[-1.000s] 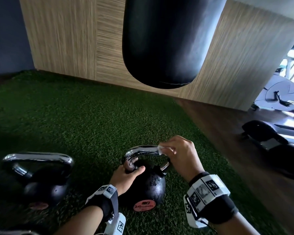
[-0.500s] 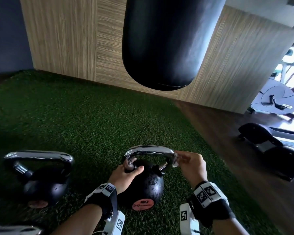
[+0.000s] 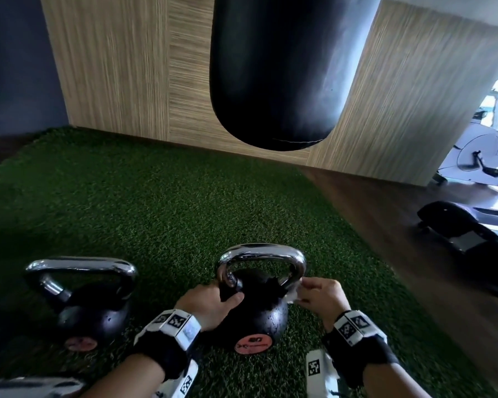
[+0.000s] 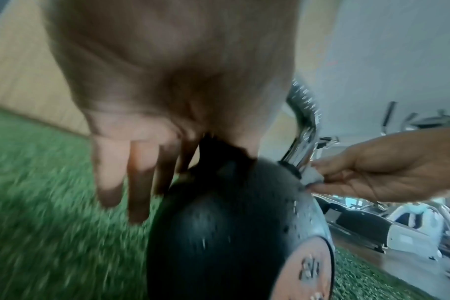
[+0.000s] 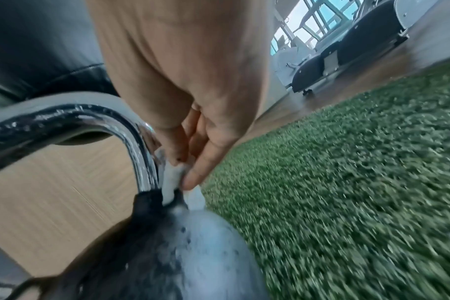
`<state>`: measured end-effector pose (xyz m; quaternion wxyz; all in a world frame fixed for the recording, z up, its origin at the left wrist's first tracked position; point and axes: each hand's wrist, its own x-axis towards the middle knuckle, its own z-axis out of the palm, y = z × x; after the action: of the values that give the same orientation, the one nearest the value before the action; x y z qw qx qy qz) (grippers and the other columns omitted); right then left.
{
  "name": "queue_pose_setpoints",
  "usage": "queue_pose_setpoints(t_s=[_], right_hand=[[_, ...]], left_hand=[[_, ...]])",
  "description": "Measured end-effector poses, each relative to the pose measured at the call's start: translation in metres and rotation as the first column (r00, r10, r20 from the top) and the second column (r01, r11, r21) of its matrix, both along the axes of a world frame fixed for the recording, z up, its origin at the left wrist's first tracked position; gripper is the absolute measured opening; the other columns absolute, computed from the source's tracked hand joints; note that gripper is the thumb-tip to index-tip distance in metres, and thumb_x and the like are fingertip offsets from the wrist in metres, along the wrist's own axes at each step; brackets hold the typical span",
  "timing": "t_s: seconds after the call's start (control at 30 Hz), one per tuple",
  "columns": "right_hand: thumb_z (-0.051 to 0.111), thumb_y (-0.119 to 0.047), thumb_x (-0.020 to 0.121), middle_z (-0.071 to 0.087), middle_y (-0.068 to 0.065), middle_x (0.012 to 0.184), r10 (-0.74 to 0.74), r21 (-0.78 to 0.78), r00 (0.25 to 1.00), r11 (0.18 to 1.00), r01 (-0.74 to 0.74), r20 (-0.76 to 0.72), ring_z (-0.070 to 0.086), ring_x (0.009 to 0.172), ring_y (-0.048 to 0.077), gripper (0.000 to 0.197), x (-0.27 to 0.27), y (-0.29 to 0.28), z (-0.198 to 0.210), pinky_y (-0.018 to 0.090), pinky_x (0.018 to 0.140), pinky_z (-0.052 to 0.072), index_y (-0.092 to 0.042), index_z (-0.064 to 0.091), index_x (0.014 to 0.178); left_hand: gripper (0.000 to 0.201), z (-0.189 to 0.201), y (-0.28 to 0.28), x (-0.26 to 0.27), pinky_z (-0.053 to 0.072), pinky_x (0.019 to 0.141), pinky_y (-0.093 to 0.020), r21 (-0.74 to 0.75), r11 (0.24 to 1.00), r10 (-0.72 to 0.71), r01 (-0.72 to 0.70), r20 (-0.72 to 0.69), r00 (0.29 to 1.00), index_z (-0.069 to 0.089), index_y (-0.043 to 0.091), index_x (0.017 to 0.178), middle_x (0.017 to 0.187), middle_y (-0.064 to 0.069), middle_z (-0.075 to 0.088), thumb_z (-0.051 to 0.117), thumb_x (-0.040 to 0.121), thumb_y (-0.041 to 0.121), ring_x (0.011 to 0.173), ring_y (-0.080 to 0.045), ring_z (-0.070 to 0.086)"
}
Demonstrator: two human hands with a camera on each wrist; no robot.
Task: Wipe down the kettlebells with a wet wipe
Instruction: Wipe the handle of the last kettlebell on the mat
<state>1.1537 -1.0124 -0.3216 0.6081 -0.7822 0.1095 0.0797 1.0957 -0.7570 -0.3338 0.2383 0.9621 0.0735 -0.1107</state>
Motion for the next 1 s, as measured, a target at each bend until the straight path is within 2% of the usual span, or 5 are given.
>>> queue_pose_setpoints(t_s=[0.17,0.3,0.7,0.83,1.0], right_hand=[[0.066,0.013,0.086,0.07,0.012,0.08,0.394,-0.163,0.891,0.887,-0.433,-0.224,0.07,0.065,0.016,0.017,-0.015,-0.003,0.04,0.027,0.065,0.061,-0.002,0.074,0.087],[0.074,0.003,0.085,0.078,0.007,0.092,0.582,-0.225,0.812,0.797,-0.56,0.042,0.074,0.081,0.015,0.021,-0.028,0.009,0.084,0.026,0.074,0.06,-0.003,0.076,0.105],[0.087,-0.054,0.058,0.062,-0.007,0.063,0.33,-0.365,0.701,0.925,-0.106,0.632,0.046,0.053,0.001,0.049,-0.046,0.056,0.123,0.017,0.051,0.04,-0.023,0.054,0.074],[0.084,-0.058,0.067,0.053,-0.013,0.065,0.328,-0.322,0.75,0.933,-0.161,0.574,0.043,0.054,0.0,0.044,-0.036,0.048,0.108,0.015,0.048,0.037,-0.028,0.058,0.086],[0.083,-0.024,0.072,0.067,-0.004,0.084,0.027,-0.373,0.956,0.924,0.088,0.291,0.061,0.066,0.011,0.046,-0.007,0.012,0.063,0.019,0.05,0.044,-0.03,0.054,0.107]], left_hand=[[0.024,0.033,0.01,-0.008,0.053,0.06,-0.023,-0.414,0.91,-0.103,0.037,-0.138,0.985,0.073,0.011,0.074,0.073,-0.003,0.075,0.066,0.094,0.024,0.053,-0.012,0.065],[0.033,0.072,0.008,-0.01,0.056,0.065,-0.019,-0.736,0.67,-0.138,0.096,0.004,0.99,0.077,0.013,0.099,0.091,-0.003,0.08,0.073,0.088,0.044,0.077,-0.014,0.076],[0.04,0.091,-0.002,-0.013,0.06,0.083,-0.025,-0.971,0.17,0.045,0.166,0.176,0.983,0.079,0.012,0.109,0.114,-0.013,0.076,0.083,0.076,0.033,0.109,-0.023,0.073],[0.024,0.094,-0.003,-0.005,0.06,0.076,-0.024,-0.946,0.263,0.245,0.187,0.253,0.936,0.083,0.021,0.098,0.1,-0.007,0.08,0.085,0.075,0.027,0.097,-0.021,0.076],[0.018,0.087,-0.004,0.001,0.059,0.076,-0.017,-0.562,0.765,0.253,0.314,0.711,0.656,0.081,0.022,0.102,0.098,0.013,0.079,0.08,0.085,0.02,0.089,0.002,0.074]])
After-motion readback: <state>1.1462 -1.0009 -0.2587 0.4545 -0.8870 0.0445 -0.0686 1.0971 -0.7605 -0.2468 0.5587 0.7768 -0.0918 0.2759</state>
